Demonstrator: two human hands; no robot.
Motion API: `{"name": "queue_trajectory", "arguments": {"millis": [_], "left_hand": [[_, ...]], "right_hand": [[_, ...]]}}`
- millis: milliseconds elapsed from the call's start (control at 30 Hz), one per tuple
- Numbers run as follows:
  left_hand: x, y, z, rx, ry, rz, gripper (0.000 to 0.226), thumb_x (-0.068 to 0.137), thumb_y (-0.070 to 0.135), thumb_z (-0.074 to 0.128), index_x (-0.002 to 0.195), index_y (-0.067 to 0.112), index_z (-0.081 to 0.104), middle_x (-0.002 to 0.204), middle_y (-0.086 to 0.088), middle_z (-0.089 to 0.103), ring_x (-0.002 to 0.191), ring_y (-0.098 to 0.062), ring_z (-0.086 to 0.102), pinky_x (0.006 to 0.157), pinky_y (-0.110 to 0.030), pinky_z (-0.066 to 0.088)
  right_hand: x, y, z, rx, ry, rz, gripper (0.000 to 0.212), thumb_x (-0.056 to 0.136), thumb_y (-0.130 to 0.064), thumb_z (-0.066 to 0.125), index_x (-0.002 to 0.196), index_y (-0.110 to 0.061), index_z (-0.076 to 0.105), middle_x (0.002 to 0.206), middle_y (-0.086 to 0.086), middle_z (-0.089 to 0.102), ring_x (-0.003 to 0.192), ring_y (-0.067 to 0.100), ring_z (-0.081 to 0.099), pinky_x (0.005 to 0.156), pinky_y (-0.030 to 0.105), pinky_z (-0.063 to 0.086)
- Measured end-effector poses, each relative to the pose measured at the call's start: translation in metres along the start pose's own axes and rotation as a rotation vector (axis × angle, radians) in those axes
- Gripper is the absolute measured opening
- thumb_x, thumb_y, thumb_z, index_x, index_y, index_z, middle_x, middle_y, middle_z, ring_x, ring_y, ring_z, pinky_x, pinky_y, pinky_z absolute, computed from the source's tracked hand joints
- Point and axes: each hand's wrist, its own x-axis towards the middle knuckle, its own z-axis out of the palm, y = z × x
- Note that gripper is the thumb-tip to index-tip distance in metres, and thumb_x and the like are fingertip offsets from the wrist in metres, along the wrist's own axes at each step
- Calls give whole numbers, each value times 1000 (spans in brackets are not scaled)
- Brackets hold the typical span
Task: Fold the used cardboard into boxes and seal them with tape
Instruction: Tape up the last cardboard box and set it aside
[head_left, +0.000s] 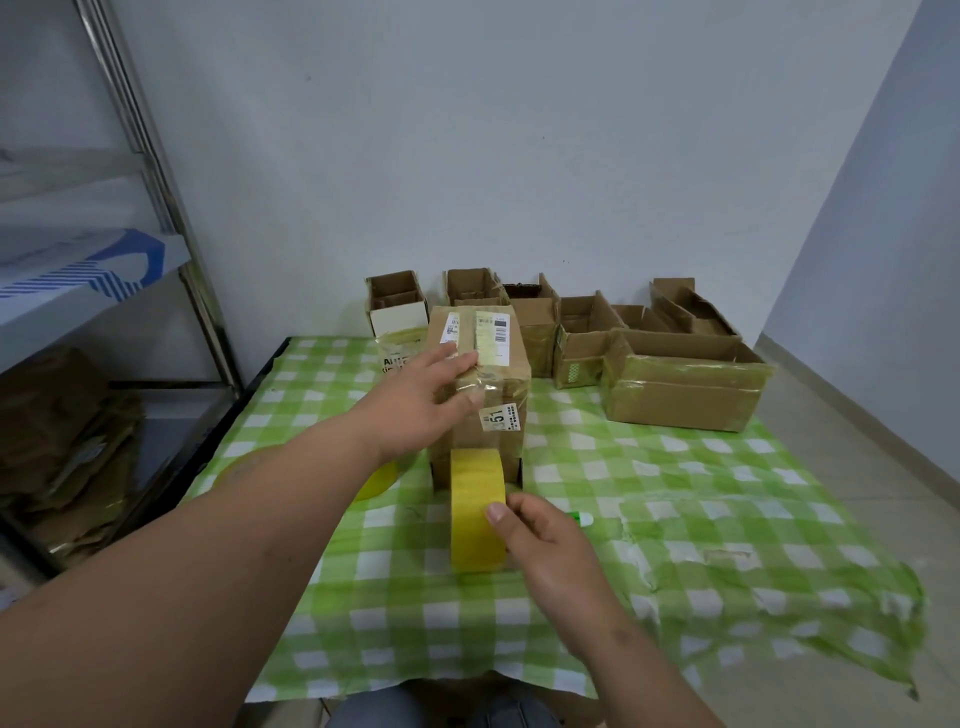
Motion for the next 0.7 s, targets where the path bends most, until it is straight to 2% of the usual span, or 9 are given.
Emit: {"name": "queue_trajectory", "arguments": {"millis": [67, 167, 233, 300, 400, 500, 600, 700], "left_hand": [[0, -4, 7, 11, 38, -12, 65, 91, 43, 65, 149, 41, 34, 162, 11, 18, 149, -20, 19, 122, -44, 19], [0, -6, 14, -36, 122, -26, 61, 90, 44, 66, 145, 46, 39, 160, 13, 23, 147, -24, 22, 120, -47, 21], [0, -4, 17, -63, 160, -34, 56, 89, 50, 64, 141, 47, 45, 158, 13, 27, 146, -24, 24, 119, -49, 24], [2, 0, 18, -71, 184, -40, 51, 89, 51, 63, 138, 46, 49, 157, 13, 31, 145, -23, 27, 118, -50, 26], [4, 4, 19, -72, 200, -57, 49, 89, 46, 65, 136, 46, 52, 155, 14, 34, 144, -20, 29, 117, -49, 29], [4, 7, 21, -49, 260, -73, 46, 88, 41, 69, 132, 44, 57, 150, 15, 41, 140, -18, 35, 114, -47, 34], [5, 7, 23, -92, 307, -76, 47, 84, 37, 75, 129, 41, 61, 145, 15, 46, 136, -15, 39, 113, -46, 36], [6, 9, 24, -76, 315, -62, 48, 82, 37, 77, 128, 40, 62, 143, 15, 48, 133, -14, 41, 112, -45, 37]], "right_hand": [[2, -1, -9, 5, 109, 22, 25, 98, -31, 56, 87, -17, 73, 84, -2, 73, 80, 10, 66, 73, 22, 48], [13, 3, -24, -64, 296, 36, 22, 98, -23, 56, 81, -19, 70, 81, 2, 70, 76, 15, 62, 64, 22, 44], [21, 8, -31, -147, 319, 31, 21, 98, -21, 57, 79, -26, 66, 79, -2, 66, 72, 13, 59, 60, 19, 44], [31, 13, -35, -264, 315, 16, 22, 97, -20, 57, 80, -31, 63, 84, -10, 64, 79, 12, 60, 71, 26, 49], [44, 20, -39, -505, 336, -15, 14, 95, -21, 58, 94, -30, 69, 95, -16, 61, 99, 13, 60, 93, 40, 47], [51, 25, -41, -654, 336, 2, 17, 95, -24, 57, 105, -29, 69, 104, -14, 60, 110, 13, 57, 101, 40, 37], [58, 20, -41, -601, 418, -62, 19, 93, -25, 59, 110, -28, 68, 105, -13, 57, 112, 16, 56, 103, 41, 34], [67, -3, -39, -464, 471, -270, 43, 92, -38, 58, 134, -28, 55, 128, -7, 53, 122, 17, 52, 106, 50, 38]]}}
